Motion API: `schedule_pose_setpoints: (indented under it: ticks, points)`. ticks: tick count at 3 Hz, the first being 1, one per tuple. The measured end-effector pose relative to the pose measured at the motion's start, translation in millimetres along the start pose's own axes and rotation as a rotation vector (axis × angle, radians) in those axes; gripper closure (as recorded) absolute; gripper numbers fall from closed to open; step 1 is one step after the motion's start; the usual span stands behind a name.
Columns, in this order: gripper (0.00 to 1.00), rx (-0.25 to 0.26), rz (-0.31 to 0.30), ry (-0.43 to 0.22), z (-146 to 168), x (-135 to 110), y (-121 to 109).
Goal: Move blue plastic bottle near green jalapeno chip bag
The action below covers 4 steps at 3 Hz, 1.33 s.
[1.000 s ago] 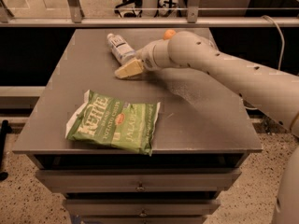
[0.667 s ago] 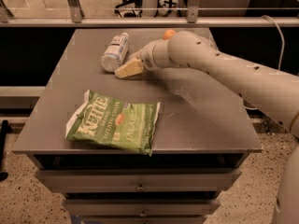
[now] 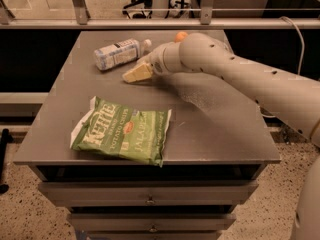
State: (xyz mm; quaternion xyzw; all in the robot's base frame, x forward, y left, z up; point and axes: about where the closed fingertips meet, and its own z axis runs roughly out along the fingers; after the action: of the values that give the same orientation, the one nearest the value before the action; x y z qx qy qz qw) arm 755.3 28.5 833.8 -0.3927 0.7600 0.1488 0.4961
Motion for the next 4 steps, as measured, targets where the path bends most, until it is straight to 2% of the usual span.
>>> schedule_pose_setpoints:
  ticks: [3,4]
  points:
    - [0.11,0.0,0.0,0.0,0.0,-0.3,0.0]
    - [0.0,0.0,0.0,0.0,0.0,-0.3,0.0]
